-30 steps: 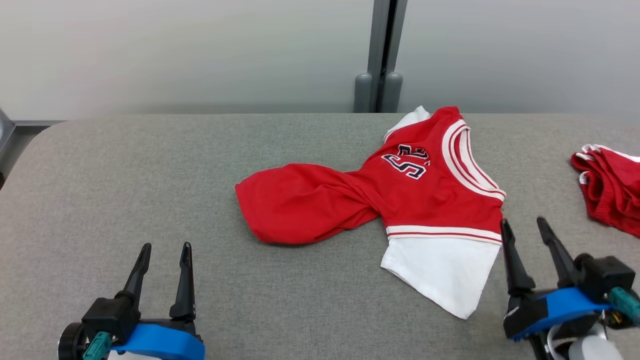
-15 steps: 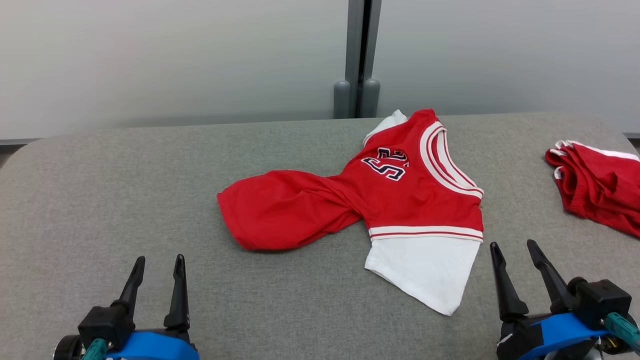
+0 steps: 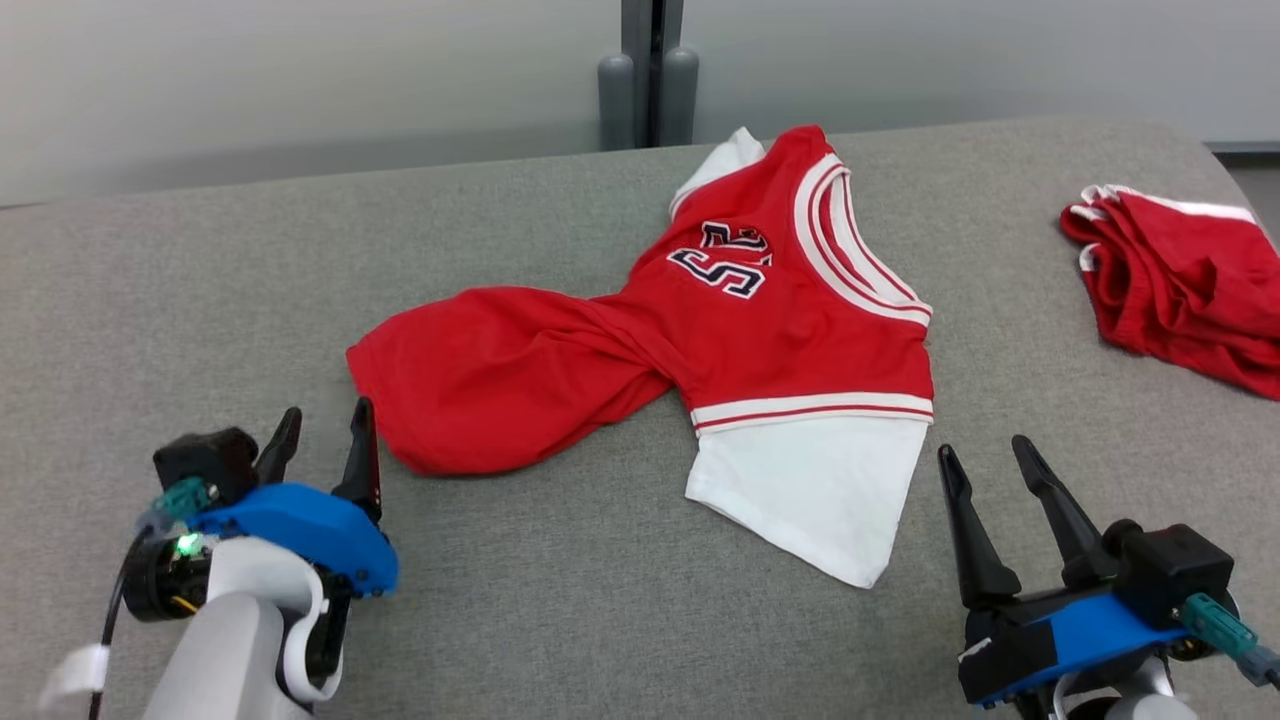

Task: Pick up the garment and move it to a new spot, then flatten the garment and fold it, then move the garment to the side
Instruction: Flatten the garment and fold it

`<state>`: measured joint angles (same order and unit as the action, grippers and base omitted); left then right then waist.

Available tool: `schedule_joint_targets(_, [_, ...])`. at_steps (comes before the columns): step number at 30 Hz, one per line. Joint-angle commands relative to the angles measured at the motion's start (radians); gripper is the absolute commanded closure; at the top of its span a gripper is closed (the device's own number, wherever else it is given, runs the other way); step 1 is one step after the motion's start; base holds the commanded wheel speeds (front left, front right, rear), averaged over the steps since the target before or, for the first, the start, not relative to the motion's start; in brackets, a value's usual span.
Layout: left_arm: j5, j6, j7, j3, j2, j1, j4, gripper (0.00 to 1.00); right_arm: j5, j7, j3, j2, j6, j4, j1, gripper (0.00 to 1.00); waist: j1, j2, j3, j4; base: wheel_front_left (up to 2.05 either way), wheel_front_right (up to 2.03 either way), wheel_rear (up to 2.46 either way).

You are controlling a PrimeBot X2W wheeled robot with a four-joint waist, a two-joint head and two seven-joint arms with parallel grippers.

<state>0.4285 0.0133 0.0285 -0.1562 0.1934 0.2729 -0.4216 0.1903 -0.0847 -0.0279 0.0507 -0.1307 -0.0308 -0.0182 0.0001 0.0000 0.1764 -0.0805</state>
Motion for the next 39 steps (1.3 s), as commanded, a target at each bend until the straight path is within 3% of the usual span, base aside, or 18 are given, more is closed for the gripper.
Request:
schedule_joint_targets(1, [0.020,0.003,-0.043,0.003,-0.002,0.053,-0.036,0.00,0.004,-0.006,-0.007,0.000,0.000,0.005,-0.022,0.00,-0.0001,0.0000,0.021,-0.004,0.00,0.00,0.00])
schedule_joint_targets(10, [0.084,-0.037,-0.166,0.048,-0.003,0.224,-0.173,0.00,0.014,-0.024,-0.045,0.000,0.000,-0.005,-0.069,0.00,-0.0001,0.0000,0.110,-0.056,0.00,0.00,0.00])
schedule_joint_targets(19, [0.127,-0.038,-0.228,0.059,-0.010,0.286,-0.233,0.00,0.026,-0.044,-0.049,0.000,0.000,-0.036,-0.098,0.00,-0.0001,0.0000,0.133,-0.083,0.00,0.00,0.00])
schedule_joint_targets(20, [0.126,-0.031,-0.216,0.057,-0.012,0.289,-0.228,0.75,0.028,-0.044,-0.050,0.000,0.000,-0.038,-0.100,0.00,-0.0001,0.0000,0.133,-0.084,0.00,0.00,0.00])
schedule_joint_targets(21, [0.122,-0.019,-0.211,0.050,-0.009,0.290,-0.227,1.00,0.030,-0.046,-0.050,0.000,0.000,-0.040,-0.100,0.00,-0.0001,0.0000,0.132,-0.083,0.00,0.00,0.00])
schedule_joint_targets(27, [0.076,0.016,-0.074,0.021,0.003,0.275,-0.169,1.00,0.032,-0.050,-0.045,0.000,0.000,-0.048,-0.100,0.00,-0.0001,0.0000,0.115,-0.068,0.00,0.00,0.00])
schedule_joint_targets(32, [-0.032,0.060,0.040,-0.086,0.029,0.194,-0.023,1.00,0.029,-0.043,-0.037,0.000,0.000,-0.046,-0.077,0.00,-0.0001,0.0000,0.082,-0.042,0.00,0.00,0.00])
schedule_joint_targets(39, [-0.148,0.072,0.036,-0.258,0.069,-0.066,0.218,1.00,0.036,-0.036,-0.016,0.001,0.000,-0.031,-0.046,0.00,-0.0001,0.0000,0.048,-0.002,0.00,0.00,0.00])
